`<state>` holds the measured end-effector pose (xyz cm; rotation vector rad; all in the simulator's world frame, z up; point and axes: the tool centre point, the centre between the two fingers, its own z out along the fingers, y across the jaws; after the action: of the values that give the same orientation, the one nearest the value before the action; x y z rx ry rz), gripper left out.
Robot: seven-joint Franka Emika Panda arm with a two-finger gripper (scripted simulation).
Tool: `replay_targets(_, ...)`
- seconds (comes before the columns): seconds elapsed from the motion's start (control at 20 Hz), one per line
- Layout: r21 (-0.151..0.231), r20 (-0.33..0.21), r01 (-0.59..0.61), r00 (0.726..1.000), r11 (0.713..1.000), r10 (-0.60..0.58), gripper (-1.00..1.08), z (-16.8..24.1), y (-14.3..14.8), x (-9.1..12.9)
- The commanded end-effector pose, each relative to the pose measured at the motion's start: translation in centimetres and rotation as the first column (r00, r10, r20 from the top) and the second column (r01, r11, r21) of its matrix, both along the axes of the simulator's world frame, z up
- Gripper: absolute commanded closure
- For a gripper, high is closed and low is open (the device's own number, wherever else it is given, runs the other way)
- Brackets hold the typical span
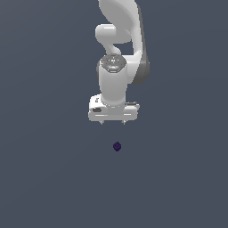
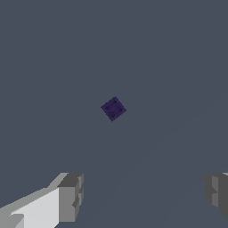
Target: Pick up the object and move it to a goal position.
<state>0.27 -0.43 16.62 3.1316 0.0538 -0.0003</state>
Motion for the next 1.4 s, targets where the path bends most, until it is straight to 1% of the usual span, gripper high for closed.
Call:
replay_targets(0.0,0.000,0.000,-0.009,1.000,1.000,0.009,-0.92,-0.1,0.0,0.1)
replay_targets(0.2,-0.002,-0.001,-0.047,0.999,0.999,0.047,-0.92,-0.6,0.1,0.5)
replay_targets(0.4,-0.004,-0.003,-0.109,0.994,0.994,0.109,-0.92,-1.5,0.3,1.0)
replay_targets(0.65,-0.006,-0.005,-0.220,0.975,0.975,0.220,-0.92,-3.0,0.7,2.1)
replay_targets(0.8,-0.005,-0.007,-0.303,0.953,0.953,0.303,-0.92,-4.2,0.9,2.8)
replay_targets(1.05,-0.001,-0.007,-0.436,0.900,0.900,0.436,-0.92,-6.4,1.4,4.0)
replay_targets(1.35,0.005,-0.004,-0.541,0.841,0.841,0.541,-0.92,-8.2,1.8,4.9)
